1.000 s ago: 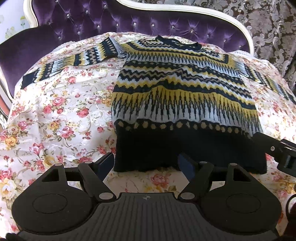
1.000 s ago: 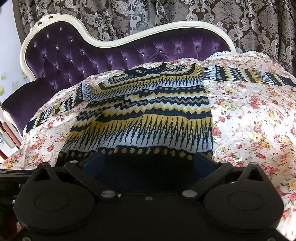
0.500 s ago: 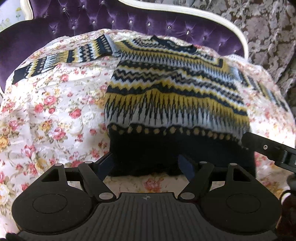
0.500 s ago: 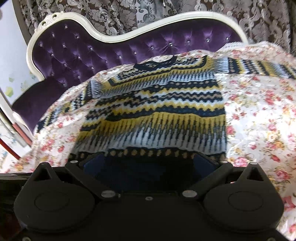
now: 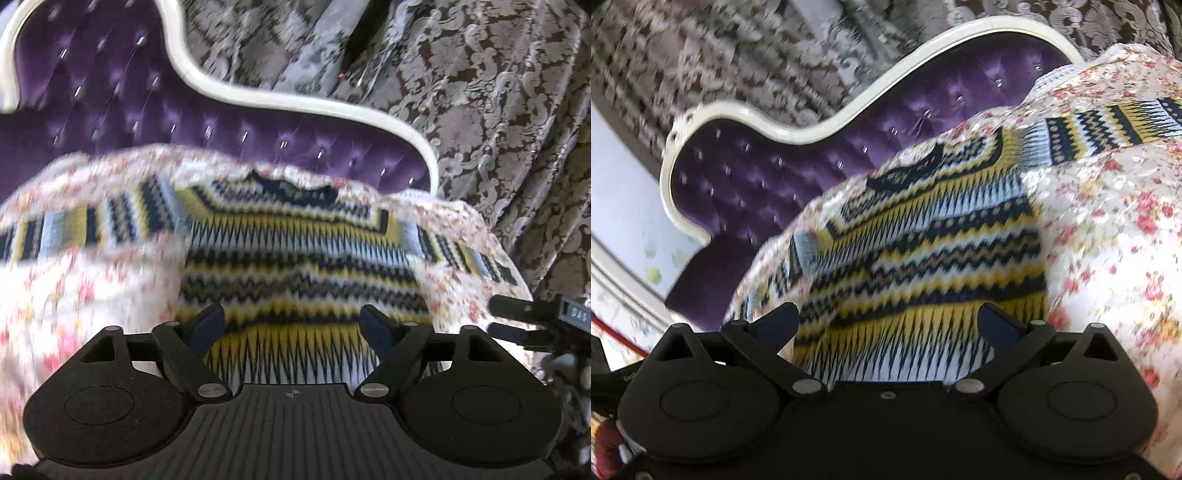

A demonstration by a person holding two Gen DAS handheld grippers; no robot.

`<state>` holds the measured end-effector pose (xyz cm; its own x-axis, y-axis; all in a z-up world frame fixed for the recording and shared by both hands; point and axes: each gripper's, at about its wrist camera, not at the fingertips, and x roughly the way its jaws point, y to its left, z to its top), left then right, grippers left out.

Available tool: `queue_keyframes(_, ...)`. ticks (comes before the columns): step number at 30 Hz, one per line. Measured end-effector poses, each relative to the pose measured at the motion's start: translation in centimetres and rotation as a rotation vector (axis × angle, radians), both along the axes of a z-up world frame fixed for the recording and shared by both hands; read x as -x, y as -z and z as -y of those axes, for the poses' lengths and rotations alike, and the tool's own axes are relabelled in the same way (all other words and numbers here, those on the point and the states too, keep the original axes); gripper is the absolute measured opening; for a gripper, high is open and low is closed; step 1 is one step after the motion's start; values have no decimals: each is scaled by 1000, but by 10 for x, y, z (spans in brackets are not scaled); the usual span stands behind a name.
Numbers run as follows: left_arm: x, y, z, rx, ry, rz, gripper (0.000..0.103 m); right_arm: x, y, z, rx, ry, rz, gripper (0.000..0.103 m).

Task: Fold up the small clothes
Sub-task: 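Grasp the sweater's sleeve cuff with the right gripper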

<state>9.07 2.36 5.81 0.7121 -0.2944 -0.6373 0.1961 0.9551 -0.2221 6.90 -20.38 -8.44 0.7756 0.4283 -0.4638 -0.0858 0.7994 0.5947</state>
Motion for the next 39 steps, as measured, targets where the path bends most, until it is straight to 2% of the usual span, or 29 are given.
queue_keyframes(5,-35,5,16,-101,-15,94,86,-30,6,40,-6,76,8,103)
queue_keyframes(9,-67,23,25,-119,-22,85,86,-48,14,70,25,146,16,103)
queue_keyframes(14,-112,64,39,-170,-11,24,86,-71,28,101,69,219,-49,103)
queue_keyframes(18,-142,97,46,-204,-23,-15,86,-86,42,120,78,241,-65,103)
queue_keyframes(23,-174,124,52,-220,-40,15,86,-97,59,159,72,316,-63,103)
queue_keyframes(28,-196,144,54,-168,-58,28,86,-103,71,199,81,407,-60,103)
queue_keyframes(30,-202,153,58,-180,-65,27,86,-107,74,217,69,451,-61,103)
queue_keyframes(34,-198,163,68,-251,-49,76,94,-114,79,251,59,538,-71,103)
queue_keyframes(39,-203,168,62,-215,-42,61,97,-129,88,286,41,616,-100,103)
